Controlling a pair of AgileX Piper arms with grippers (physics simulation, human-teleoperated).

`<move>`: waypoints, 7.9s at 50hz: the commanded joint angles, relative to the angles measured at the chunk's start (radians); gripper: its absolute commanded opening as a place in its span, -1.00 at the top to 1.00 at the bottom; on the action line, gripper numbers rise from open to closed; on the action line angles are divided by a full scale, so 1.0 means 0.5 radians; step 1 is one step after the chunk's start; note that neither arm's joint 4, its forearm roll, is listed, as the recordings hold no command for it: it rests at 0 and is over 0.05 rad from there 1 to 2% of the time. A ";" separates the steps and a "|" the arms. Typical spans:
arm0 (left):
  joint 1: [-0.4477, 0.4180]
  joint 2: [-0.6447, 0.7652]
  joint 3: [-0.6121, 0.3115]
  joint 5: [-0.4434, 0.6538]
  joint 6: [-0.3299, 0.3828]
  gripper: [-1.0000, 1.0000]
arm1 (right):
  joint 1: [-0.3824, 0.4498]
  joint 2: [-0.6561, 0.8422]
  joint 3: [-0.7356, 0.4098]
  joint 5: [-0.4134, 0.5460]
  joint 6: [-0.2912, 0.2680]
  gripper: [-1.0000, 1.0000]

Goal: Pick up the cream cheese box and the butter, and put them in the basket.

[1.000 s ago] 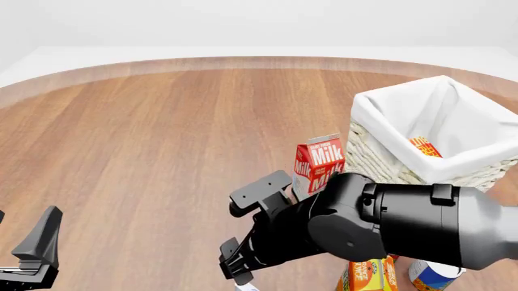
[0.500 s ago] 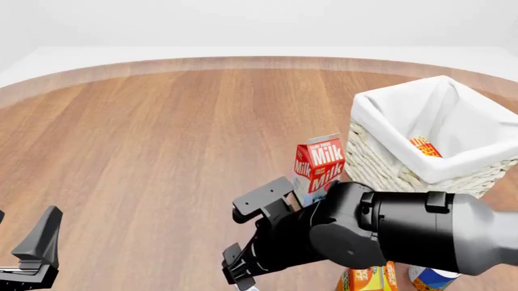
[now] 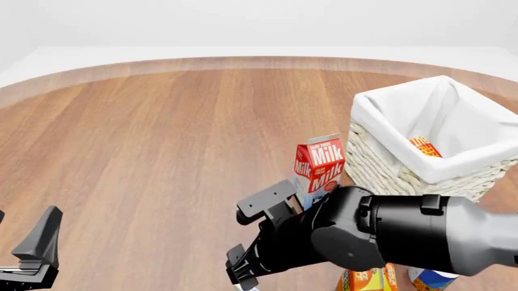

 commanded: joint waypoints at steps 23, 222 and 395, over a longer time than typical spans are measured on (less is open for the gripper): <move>0.000 0.000 0.000 0.000 0.000 -1.00 | 0.038 0.050 0.055 -0.100 0.058 -1.00; 0.000 0.000 0.000 0.000 0.000 -1.00 | 0.113 0.035 -0.174 0.001 -0.058 1.00; 0.000 0.000 0.000 0.000 0.000 -1.00 | -1.876 -1.066 -0.847 0.736 -0.694 1.00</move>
